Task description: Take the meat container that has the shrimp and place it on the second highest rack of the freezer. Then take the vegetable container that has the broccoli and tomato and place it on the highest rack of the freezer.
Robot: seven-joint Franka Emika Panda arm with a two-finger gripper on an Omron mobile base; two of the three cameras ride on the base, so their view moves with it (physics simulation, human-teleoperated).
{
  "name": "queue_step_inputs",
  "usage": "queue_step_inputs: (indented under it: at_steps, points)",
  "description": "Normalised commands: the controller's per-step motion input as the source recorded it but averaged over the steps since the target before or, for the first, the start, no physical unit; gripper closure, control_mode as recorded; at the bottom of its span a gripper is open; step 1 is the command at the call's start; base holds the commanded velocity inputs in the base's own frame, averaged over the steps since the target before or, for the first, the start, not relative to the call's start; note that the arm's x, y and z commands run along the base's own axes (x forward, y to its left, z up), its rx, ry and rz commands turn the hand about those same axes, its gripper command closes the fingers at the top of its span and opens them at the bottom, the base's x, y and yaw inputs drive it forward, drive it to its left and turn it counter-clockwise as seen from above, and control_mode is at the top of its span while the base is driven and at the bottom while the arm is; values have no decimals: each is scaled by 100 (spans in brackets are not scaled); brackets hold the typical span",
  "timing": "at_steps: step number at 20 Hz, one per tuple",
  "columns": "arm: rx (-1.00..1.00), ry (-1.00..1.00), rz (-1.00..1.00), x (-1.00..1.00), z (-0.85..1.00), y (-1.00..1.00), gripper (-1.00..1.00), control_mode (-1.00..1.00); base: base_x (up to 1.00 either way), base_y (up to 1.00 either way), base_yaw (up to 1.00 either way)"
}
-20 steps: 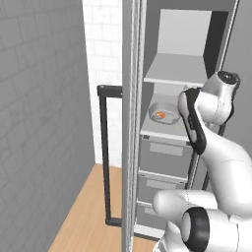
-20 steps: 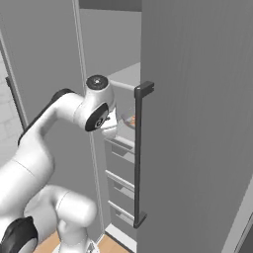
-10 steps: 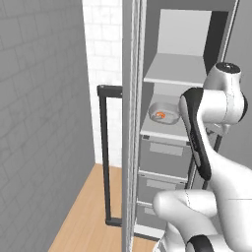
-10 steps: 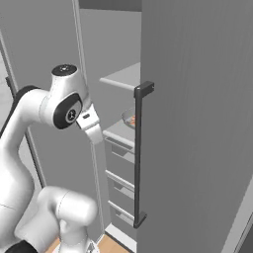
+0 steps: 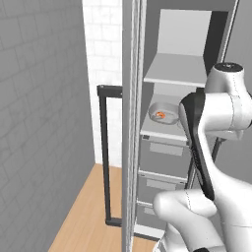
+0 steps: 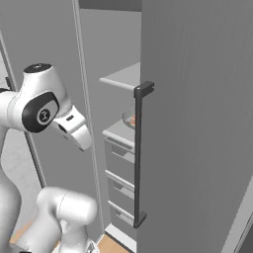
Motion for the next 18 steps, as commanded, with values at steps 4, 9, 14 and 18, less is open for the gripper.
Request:
queue_step_inputs:
  at_steps: [4, 9, 14, 18]
  points:
    - [0, 2, 31, -58, 0, 1, -100, -100, 0, 0, 0]
    - [0, 1, 23, -33, 0, 27, -100, -100, 0, 0, 0]
    - [-1, 0, 18, 0, 0, 39, -100, -100, 0, 0, 0]
    - [0, 0, 8, 0, 0, 0, -100, -100, 0, 0, 0]
